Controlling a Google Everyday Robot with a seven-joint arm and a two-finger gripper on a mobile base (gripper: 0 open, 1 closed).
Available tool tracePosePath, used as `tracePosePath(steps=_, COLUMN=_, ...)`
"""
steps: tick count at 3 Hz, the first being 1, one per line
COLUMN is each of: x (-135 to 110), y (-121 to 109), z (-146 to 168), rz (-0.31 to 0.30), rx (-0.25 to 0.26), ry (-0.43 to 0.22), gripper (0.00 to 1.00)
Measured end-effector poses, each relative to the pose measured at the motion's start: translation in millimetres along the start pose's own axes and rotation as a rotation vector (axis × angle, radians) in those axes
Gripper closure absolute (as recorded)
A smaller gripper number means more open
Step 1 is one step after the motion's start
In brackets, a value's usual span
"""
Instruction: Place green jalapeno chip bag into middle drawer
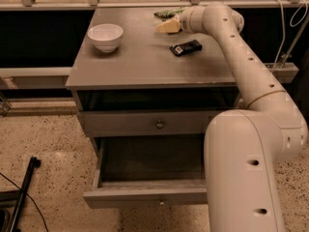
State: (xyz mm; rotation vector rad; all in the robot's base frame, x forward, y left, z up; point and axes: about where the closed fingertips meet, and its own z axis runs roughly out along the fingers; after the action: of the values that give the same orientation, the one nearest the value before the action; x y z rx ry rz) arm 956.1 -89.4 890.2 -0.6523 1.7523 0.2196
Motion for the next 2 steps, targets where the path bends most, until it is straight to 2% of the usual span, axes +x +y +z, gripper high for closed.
tracePosePath(steps=2, x=0.1, y=0.0, z=19.6, rz=0.048, rx=0.019, ry=-0.044, gripper=0.0)
